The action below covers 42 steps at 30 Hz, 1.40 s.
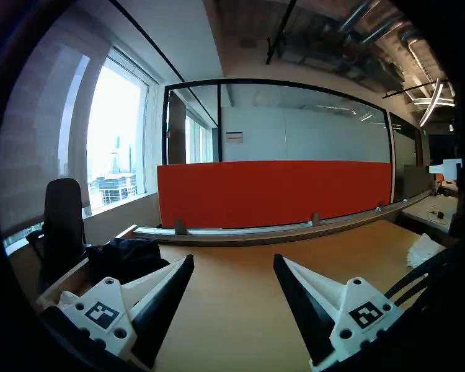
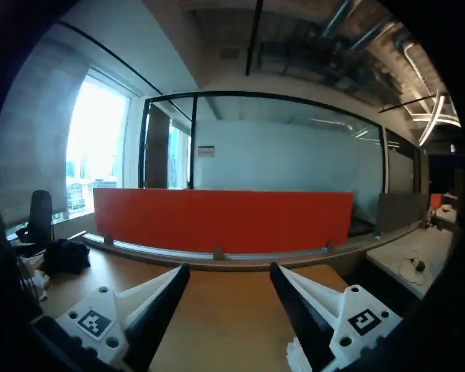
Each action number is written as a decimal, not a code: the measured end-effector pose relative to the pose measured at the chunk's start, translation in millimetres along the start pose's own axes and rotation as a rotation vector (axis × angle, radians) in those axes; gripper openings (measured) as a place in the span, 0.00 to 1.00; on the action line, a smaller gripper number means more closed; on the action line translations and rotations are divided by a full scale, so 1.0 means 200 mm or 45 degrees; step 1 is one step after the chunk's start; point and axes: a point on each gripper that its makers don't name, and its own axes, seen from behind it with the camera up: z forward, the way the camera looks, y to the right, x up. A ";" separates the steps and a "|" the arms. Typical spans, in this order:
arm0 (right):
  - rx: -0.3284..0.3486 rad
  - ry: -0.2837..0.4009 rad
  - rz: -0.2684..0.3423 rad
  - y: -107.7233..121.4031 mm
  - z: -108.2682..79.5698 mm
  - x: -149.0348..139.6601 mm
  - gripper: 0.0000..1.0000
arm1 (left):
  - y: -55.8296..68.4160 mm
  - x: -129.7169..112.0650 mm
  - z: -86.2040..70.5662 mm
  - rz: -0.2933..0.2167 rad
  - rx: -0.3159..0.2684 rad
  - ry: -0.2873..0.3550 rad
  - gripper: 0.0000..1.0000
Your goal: Fold towel
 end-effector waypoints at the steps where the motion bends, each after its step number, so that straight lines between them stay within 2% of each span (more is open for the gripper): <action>1: 0.001 0.005 -0.001 0.00 0.00 0.00 1.00 | 0.00 -0.02 0.00 -0.003 0.001 0.003 0.95; 14: 0.007 0.041 0.009 -0.06 -0.01 -0.05 1.00 | -0.04 -0.27 -0.01 -0.041 0.015 0.085 0.95; 24: -0.010 0.057 0.015 -0.07 -0.01 -0.12 1.00 | -0.07 -0.43 -0.01 -0.064 0.033 0.113 0.95; 42: -0.019 0.085 -0.009 -0.07 -0.01 -0.15 1.00 | -0.12 -0.58 -0.01 -0.093 0.055 0.141 0.95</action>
